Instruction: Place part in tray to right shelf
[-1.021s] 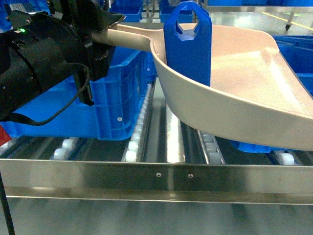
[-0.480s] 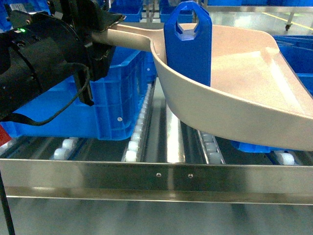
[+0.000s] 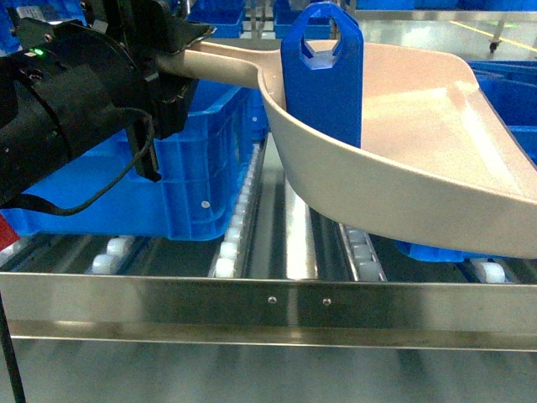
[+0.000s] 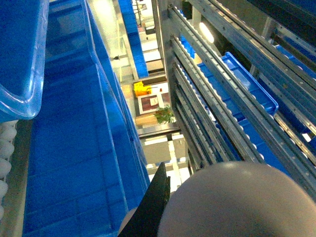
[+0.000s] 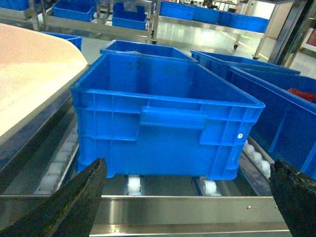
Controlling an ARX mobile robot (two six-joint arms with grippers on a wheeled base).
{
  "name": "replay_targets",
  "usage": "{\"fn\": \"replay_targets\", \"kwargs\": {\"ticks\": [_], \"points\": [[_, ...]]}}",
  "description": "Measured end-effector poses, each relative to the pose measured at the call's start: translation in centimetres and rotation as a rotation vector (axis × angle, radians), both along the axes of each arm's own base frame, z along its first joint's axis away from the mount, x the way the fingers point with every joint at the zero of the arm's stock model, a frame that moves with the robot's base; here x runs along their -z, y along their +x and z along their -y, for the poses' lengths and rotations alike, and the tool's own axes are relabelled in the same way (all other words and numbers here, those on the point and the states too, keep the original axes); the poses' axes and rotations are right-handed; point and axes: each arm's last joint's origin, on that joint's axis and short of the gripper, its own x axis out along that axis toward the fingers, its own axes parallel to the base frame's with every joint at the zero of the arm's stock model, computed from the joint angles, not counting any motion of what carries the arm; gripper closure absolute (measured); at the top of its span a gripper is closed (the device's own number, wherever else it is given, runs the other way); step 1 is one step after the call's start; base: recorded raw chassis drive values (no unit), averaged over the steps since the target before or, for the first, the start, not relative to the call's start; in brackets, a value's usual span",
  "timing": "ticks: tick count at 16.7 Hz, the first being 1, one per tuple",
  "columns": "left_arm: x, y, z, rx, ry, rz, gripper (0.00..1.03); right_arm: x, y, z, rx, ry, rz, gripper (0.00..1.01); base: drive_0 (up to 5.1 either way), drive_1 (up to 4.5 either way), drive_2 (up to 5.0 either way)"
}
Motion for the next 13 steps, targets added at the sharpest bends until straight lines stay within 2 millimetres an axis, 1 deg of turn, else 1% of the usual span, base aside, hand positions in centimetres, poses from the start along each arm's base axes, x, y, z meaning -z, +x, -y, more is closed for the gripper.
{"fn": "replay_targets", "kwargs": {"ticks": [5, 6, 7, 8, 10, 11, 12, 13], "points": [[0.0, 0.0, 0.0, 0.000, 0.000, 0.000, 0.90, 0.0, 0.0, 0.0, 0.000, 0.000, 0.000, 0.03, 0.0, 0.00, 0.0], [0.0, 0.0, 0.2, -0.032, 0.009, -0.030, 0.90, 0.0, 0.0, 0.0, 0.000, 0.000, 0.000, 0.03, 0.0, 0.00, 0.0], [-0.1, -0.2, 0.3, -0.179, 0.061, -0.081, 0.90, 0.0, 0.0, 0.0, 0.000, 0.000, 0.001, 0.03, 0.0, 0.00, 0.0], [-0.8, -0.4, 0.2, -0.279, 0.075, -0.056, 0.90, 0.0, 0.0, 0.0, 0.000, 0.000, -0.001, 0.03, 0.0, 0.00, 0.0], [-2.0, -0.4, -0.2, -0.333, 0.063, -0.005, 0.90, 0.0, 0.0, 0.0, 0.000, 0.000, 0.000, 0.03, 0.0, 0.00, 0.0], [-5.1, 0.1, -1.8, -0.439, 0.051, -0.002, 0.90, 0.0, 0.0, 0.0, 0.000, 0.000, 0.000, 0.03, 0.0, 0.00, 0.0], [-8.2, 0.6, -5.1, -0.625, 0.015, -0.012, 0.90, 0.0, 0.0, 0.0, 0.000, 0.000, 0.000, 0.03, 0.0, 0.00, 0.0], [-9.4, 0.5, -7.2, -0.742, 0.023, -0.027, 0.90, 0.0, 0.0, 0.0, 0.000, 0.000, 0.000, 0.03, 0.0, 0.00, 0.0]]}}
